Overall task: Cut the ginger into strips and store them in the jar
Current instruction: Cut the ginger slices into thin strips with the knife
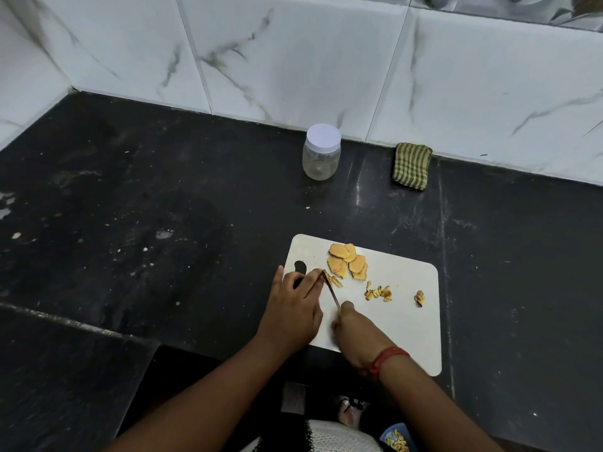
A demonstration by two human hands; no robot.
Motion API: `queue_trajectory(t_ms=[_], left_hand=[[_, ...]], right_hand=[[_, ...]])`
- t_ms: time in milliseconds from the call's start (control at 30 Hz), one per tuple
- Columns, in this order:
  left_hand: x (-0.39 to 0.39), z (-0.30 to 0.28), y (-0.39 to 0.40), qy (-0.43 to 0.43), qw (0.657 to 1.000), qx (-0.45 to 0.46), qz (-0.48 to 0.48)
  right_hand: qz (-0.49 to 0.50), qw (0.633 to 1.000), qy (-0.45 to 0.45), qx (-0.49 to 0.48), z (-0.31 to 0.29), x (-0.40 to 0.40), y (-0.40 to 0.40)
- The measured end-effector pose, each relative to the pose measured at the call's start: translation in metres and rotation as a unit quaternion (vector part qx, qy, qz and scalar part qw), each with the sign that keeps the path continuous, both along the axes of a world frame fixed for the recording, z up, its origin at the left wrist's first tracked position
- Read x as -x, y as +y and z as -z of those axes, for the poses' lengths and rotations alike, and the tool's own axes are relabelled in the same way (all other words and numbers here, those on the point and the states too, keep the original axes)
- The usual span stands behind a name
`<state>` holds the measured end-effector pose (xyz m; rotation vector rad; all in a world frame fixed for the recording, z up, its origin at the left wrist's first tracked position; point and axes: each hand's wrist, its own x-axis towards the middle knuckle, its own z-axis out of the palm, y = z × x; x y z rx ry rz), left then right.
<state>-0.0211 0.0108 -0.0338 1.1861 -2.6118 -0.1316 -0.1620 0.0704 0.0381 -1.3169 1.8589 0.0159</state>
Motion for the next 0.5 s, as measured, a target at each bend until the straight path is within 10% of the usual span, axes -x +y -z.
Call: queue_trajectory(t_ms=[400,500], left_hand=[[0.0,-0.001,-0.002,-0.009,1.0,-0.014,-0.005],[0.002,-0.002,-0.002,-0.005,1.0,-0.003,-0.008]], right_hand=[[0.188,0.951,-0.228,-0.094,-0.007,0.019,0.0],[0.109,0.982,-0.148,-0.054,-0.01,0.021,0.001]])
